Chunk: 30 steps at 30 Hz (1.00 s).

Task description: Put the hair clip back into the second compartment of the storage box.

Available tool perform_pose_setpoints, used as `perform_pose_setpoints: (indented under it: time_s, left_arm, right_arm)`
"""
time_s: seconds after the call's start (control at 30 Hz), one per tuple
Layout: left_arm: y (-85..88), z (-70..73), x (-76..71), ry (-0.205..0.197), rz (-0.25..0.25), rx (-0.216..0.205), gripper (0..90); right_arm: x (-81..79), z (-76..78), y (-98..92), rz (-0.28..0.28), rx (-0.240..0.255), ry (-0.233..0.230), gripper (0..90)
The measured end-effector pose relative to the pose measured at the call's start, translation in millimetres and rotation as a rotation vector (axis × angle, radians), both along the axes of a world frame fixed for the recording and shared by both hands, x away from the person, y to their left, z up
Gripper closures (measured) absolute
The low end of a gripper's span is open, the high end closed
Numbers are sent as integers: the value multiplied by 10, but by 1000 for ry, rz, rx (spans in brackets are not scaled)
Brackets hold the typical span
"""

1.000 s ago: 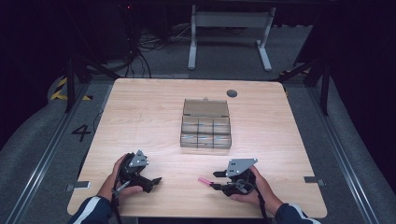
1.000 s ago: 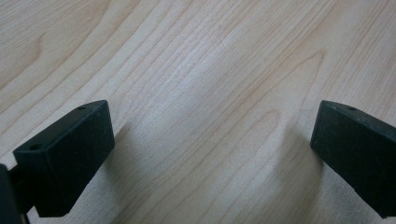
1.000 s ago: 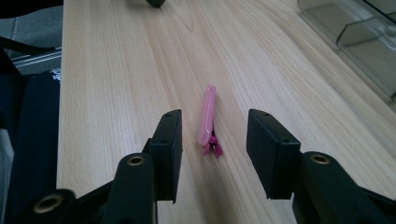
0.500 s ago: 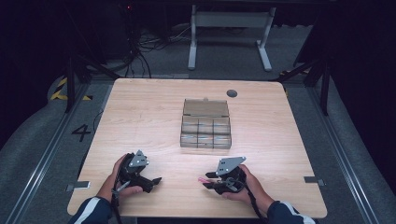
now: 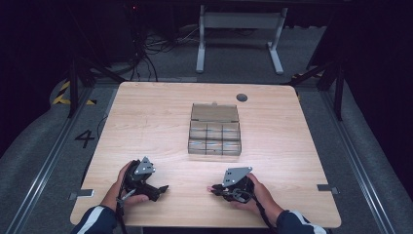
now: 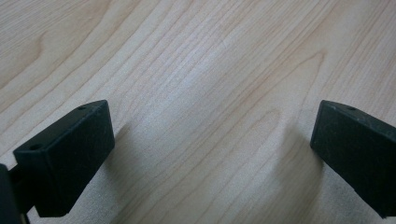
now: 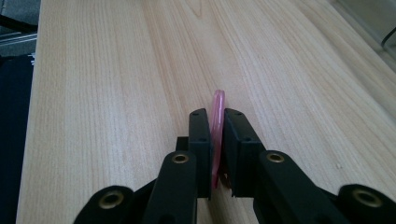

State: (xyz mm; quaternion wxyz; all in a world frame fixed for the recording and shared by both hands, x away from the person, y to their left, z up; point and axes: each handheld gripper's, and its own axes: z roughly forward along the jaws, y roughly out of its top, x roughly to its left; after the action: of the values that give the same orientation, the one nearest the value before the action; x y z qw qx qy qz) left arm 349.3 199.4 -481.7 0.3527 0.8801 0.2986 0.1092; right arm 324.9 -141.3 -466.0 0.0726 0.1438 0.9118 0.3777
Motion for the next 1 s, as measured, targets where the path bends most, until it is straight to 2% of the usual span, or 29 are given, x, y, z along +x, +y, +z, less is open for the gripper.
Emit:
perform_pose_setpoints:
  time_s: [0.3,0.5,1.0]
  left_arm:
    - [0,1,0,1,0,0,2]
    - [0,0,0,1,0,-1,2]
    - [0,0,0,0,0,0,2]
  right_arm:
    - [-17,35,-20,6,-3,-13,831]
    - [-9,111,-110,-11,24,-20,830]
    - [38,260,-337,-54,52,-57,829]
